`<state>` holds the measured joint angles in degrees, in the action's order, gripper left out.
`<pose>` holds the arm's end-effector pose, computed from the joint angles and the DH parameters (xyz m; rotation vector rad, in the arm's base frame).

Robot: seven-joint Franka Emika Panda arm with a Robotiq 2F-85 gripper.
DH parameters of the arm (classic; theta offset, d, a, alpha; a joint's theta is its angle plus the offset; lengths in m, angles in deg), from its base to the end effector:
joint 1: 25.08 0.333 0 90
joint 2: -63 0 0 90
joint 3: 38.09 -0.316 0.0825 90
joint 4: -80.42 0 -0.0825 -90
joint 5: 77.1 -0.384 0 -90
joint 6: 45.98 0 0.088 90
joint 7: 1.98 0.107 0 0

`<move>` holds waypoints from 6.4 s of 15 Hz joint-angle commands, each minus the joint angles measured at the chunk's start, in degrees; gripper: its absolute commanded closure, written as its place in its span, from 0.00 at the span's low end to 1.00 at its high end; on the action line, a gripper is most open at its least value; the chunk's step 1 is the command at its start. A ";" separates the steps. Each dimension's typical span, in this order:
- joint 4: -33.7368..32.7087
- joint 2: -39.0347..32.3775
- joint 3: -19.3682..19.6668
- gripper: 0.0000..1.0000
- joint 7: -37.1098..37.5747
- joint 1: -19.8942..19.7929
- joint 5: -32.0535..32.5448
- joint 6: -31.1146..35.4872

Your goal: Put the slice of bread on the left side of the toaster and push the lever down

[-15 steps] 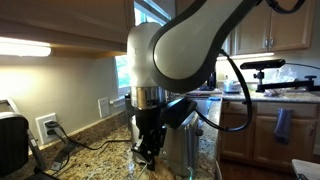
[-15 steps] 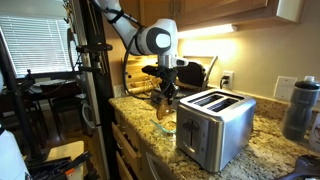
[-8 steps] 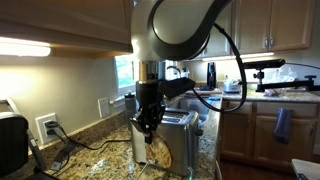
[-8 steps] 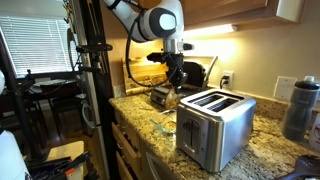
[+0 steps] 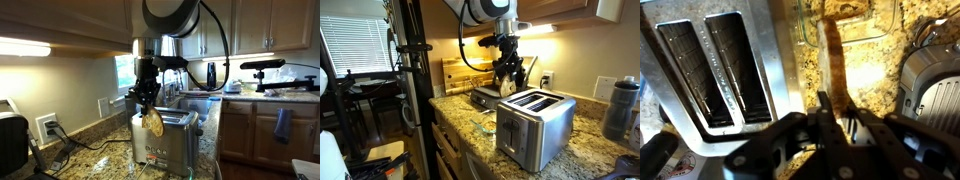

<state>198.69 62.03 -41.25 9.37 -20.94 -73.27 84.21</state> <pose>0.5656 0.0707 0.4437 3.1036 -0.0505 0.3072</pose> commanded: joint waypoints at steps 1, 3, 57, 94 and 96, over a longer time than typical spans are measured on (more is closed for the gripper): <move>-3.00 1.22 0.77 0.93 -2.88 -1.13 1.25 -4.76; -5.06 1.19 1.35 0.94 -4.36 -1.71 1.81 -6.34; -0.40 7.06 4.99 0.00 -17.51 -5.64 -0.77 -20.51; 25.59 28.37 8.42 0.00 -15.43 -8.53 1.38 -10.14; 27.83 29.36 8.87 0.00 -16.18 -8.36 0.88 -8.23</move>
<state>220.97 86.86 -33.09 -5.34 -28.99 -71.76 72.39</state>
